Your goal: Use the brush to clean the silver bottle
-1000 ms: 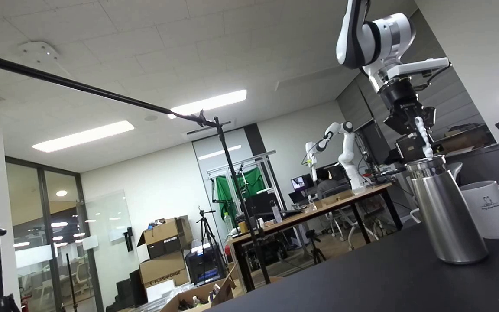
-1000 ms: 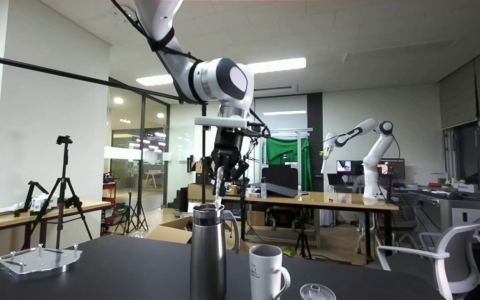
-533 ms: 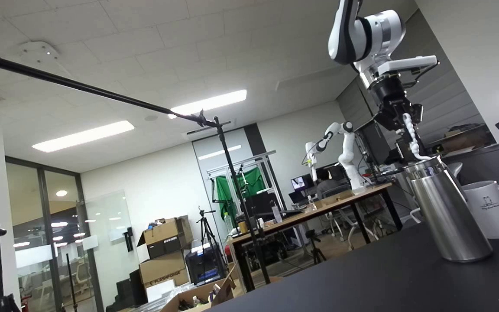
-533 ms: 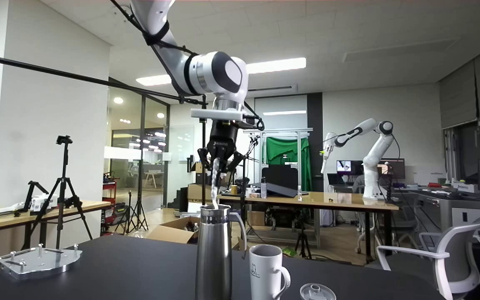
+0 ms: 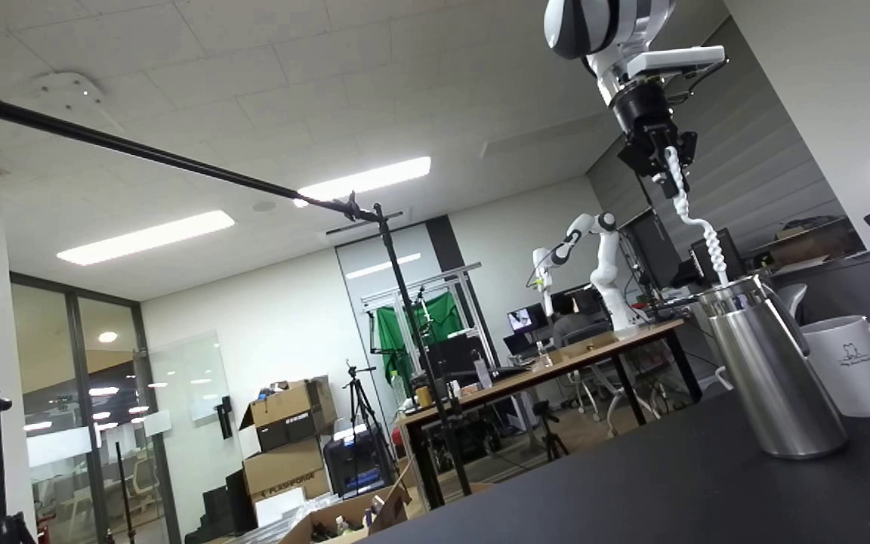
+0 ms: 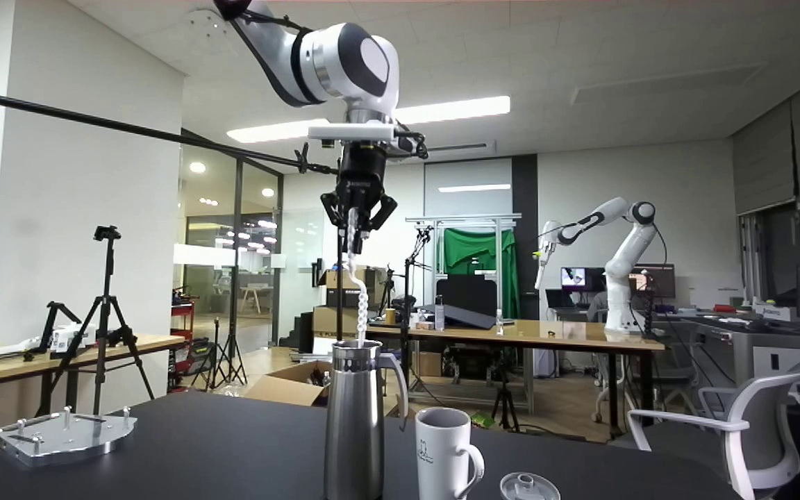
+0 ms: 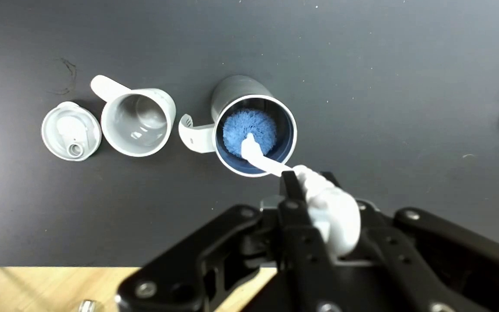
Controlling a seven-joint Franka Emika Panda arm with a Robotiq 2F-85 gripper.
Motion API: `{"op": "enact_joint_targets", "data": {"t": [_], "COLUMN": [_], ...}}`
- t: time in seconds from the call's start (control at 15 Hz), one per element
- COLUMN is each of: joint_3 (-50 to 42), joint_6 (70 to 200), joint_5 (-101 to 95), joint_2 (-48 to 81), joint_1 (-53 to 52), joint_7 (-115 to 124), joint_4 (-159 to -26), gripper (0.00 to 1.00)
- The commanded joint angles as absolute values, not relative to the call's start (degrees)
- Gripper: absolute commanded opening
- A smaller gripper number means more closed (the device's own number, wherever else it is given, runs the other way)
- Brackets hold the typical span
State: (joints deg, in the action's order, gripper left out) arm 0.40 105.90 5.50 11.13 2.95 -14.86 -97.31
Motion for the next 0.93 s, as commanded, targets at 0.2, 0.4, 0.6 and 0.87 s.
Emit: {"op": "enact_joint_targets", "data": {"t": [0.2, 0.4, 0.6, 0.87], "joint_3": [-0.39, -0.35, -0.09, 0.35], "joint_6": [107.2, 107.4, 106.64, 105.08], "joint_5": [4.85, 4.22, 3.53, 2.26], "joint_2": [17.09, 20.6, 20.57, 16.29], "joint_1": [3.59, 3.63, 3.45, 2.59], "joint_7": [-15.15, -14.89, -14.83, -14.5], "joint_4": [-98.2, -98.06, -97.12, -95.97], "gripper": [0.04, 0.04, 0.04, 0.04]}}
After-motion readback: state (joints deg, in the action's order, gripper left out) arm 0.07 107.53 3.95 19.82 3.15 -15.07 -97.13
